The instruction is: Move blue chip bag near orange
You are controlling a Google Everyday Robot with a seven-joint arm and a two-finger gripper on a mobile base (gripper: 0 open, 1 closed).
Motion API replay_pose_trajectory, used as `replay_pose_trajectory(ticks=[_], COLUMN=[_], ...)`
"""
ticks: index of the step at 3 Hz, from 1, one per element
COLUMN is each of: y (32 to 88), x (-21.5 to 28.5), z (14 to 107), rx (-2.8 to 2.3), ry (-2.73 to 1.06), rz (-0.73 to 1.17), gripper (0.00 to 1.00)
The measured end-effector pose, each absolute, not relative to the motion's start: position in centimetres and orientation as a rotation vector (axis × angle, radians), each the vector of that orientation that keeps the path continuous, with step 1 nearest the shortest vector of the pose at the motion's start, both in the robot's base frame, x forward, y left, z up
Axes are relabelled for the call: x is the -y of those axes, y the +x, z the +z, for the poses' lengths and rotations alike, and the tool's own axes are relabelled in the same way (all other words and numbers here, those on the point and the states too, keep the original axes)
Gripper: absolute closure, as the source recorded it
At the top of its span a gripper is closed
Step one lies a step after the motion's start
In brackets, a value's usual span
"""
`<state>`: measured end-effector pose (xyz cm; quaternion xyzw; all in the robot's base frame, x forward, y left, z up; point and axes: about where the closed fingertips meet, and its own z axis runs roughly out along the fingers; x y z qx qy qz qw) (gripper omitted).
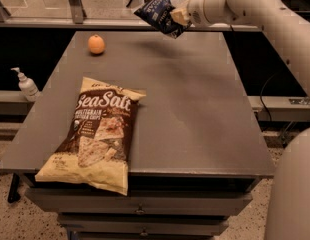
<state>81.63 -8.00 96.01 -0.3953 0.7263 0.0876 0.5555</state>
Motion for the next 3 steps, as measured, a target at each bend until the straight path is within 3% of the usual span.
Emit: replay_pose_trajectory(ticks=[3], y=[84.0], x=[0.4], z=[93.9], rx=[-1.69], ry=[-1.068], rz=[0.313], gripper=[1.0])
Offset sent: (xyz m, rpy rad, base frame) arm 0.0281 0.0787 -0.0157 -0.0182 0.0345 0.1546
